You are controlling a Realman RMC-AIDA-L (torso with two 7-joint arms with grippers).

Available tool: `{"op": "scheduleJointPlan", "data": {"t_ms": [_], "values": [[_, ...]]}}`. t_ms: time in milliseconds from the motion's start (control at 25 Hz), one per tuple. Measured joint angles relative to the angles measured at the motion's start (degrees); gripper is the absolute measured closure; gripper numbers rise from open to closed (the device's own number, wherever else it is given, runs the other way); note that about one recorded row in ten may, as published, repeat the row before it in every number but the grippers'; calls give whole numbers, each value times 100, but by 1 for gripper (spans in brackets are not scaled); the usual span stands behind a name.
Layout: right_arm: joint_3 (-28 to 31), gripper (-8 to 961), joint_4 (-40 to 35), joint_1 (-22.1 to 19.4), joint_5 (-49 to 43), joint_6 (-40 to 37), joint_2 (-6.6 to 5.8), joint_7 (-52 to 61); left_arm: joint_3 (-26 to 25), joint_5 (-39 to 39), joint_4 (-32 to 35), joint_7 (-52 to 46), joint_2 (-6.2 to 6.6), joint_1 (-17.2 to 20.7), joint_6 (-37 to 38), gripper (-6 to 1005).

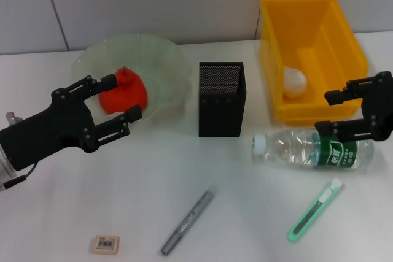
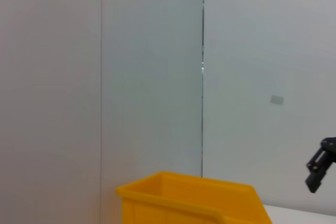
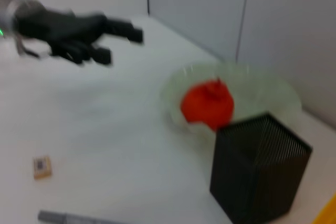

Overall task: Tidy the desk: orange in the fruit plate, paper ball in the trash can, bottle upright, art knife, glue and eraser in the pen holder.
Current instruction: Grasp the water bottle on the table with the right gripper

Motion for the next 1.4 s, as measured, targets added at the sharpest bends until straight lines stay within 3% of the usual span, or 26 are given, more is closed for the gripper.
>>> {"op": "scheduleJointPlan", "data": {"t_ms": [280,400,800,1200,1400], "values": [[-616,232,209,802,-1085,-398,-279,1371,9,4,2,2,-1,17,11,224],[-821,227,243,1045,-1601,-404,-323,1620,19,12,4,3,2,115,335,224],[-1427,208,-325,1571,-2908,-337,-274,1837,496,25,22,3,16,187,640,224],[-1492,189,-333,1526,-3082,2,-249,1670,514,27,21,3,9,204,644,224],[-1872,180,-389,1520,-3413,102,-222,1646,514,27,21,3,7,206,645,224]]}}
